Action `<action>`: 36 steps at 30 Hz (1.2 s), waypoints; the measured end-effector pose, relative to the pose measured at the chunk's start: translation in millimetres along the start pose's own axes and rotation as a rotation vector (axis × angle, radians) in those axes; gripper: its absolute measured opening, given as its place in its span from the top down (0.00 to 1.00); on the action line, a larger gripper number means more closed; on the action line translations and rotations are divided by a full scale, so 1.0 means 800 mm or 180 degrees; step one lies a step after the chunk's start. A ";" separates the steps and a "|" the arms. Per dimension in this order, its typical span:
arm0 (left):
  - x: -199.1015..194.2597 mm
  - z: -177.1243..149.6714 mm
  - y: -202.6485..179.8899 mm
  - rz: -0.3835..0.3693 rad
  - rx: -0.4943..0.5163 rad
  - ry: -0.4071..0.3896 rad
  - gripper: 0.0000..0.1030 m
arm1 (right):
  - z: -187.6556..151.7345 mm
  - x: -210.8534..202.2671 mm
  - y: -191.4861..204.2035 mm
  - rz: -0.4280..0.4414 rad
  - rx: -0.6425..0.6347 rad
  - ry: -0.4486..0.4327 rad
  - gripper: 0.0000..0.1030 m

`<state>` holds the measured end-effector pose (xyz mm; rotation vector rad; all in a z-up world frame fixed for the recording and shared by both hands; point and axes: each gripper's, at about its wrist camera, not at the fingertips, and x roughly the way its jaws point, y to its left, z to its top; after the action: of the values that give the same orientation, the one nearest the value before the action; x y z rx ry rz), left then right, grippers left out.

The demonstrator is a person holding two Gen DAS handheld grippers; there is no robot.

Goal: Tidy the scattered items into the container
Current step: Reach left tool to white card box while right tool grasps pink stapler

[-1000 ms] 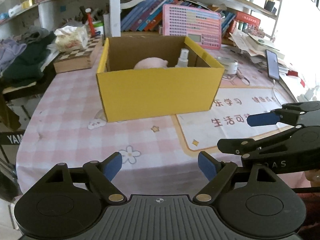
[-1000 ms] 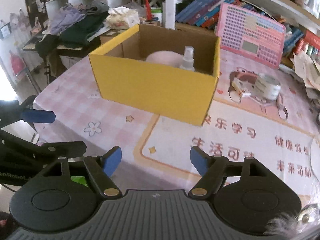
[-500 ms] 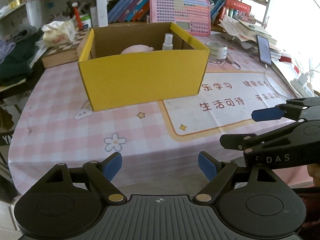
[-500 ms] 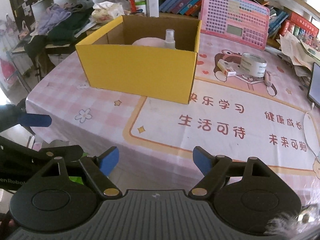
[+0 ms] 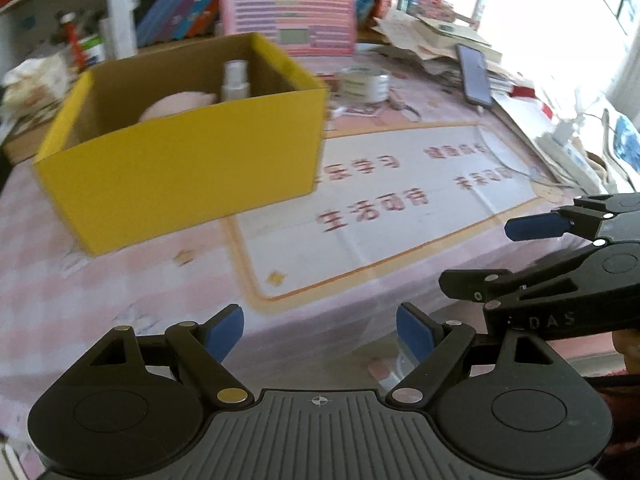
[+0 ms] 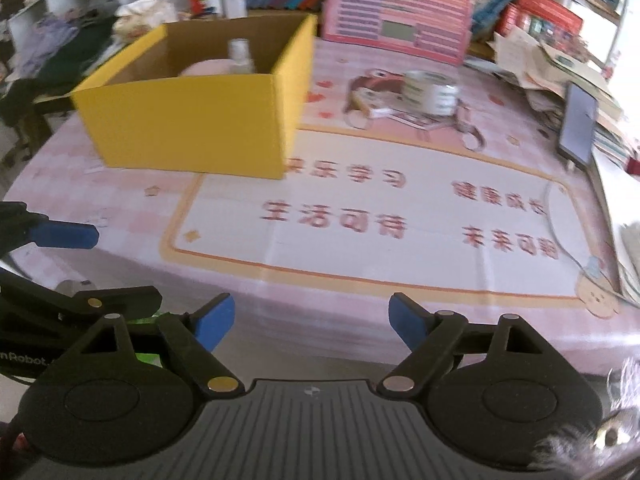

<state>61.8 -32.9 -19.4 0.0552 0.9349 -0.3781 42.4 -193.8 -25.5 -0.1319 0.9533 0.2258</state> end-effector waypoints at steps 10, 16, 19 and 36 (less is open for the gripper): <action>0.047 0.046 -0.040 -0.0208 0.0238 0.0049 0.16 | 0.014 0.014 -0.068 -0.0182 0.0254 0.0038 0.19; 0.080 0.084 -0.066 -0.0269 0.0308 0.0011 0.16 | 0.036 0.030 -0.114 -0.0235 0.0316 0.0046 0.19; 0.097 0.107 -0.078 -0.0279 0.0312 -0.0021 0.16 | 0.050 0.039 -0.142 -0.0251 0.0329 0.0021 0.19; 0.170 0.222 -0.107 0.0483 -0.0048 -0.0229 0.17 | 0.137 0.108 -0.275 -0.0085 0.0503 -0.0421 0.31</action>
<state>242.9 -189.9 -11.5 0.0974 0.8565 -0.2311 232.0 -372.2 -31.0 0.0157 0.8339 0.1322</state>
